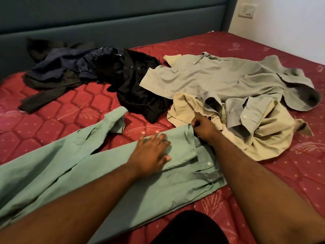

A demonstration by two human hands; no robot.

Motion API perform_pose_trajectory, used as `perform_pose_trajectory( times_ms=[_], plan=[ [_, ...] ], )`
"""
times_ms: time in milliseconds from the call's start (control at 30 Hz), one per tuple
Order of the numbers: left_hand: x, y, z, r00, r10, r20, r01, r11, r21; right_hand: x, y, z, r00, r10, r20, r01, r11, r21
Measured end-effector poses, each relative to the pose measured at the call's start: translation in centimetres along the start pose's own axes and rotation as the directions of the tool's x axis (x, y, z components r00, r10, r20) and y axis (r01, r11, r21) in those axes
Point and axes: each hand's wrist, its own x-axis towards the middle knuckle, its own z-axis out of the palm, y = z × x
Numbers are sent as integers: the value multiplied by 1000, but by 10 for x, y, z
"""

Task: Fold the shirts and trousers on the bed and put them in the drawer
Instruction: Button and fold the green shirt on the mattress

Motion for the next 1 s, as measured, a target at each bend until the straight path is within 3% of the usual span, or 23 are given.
perform_pose_trajectory(
  times_ms=[67, 133, 233, 300, 433, 500, 567, 633, 700, 767, 800, 867, 933, 1000],
  plan=[
    [7, 13, 7, 991, 73, 113, -70, 997, -25, 7, 6, 0, 998, -53, -33, 48, 991, -123],
    [14, 23, 14, 978, 112, 175, -101, 992, -73, 11, 9, -2, 978, -187, 95, 203, 959, -197],
    [23, 33, 19, 971, 156, 181, -133, 982, -133, 20, 11, -6, 875, -376, 304, 456, 852, -259],
    [24, 35, 23, 961, 187, 203, -157, 975, -157, 25, 13, -8, 851, -378, 364, 503, 786, -359],
    [11, 33, 37, 945, 257, 204, -252, 966, -53, 21, 24, -13, 936, -313, 160, 347, 897, -275],
    [11, 34, 41, 949, 252, 188, -248, 968, -41, 21, 27, -11, 956, -265, 129, 286, 938, -197],
    [12, 34, 40, 948, 251, 198, -243, 968, -62, 24, 24, -9, 980, -154, 124, 159, 987, -30],
    [13, 36, 37, 958, 239, 160, -216, 965, -148, 21, 11, -8, 999, -38, -2, 38, 992, 124],
    [15, 39, 34, 986, 158, 50, -141, 959, -248, 5, -9, -3, 977, -88, -196, 113, 987, 118],
    [17, 43, 29, 997, -17, -76, -7, 951, -309, -22, -29, 17, 950, -177, -258, 211, 972, 108],
    [17, 44, 27, 988, -109, -113, 66, 941, -331, -38, -38, 31, 955, -182, -234, 218, 966, 139],
    [7, 36, 23, 966, -235, -112, 188, 928, -322, -62, -37, 56, 976, -213, -44, 216, 973, 79],
    [-17, 13, 18, 956, -285, -74, 262, 938, -227, -69, -16, 62, 924, -276, 266, 357, 873, -333],
    [-57, -25, 12, 952, -306, 5, 303, 942, -145, -64, -2, 52, 907, -173, 385, 394, 672, -627]
  ],
)
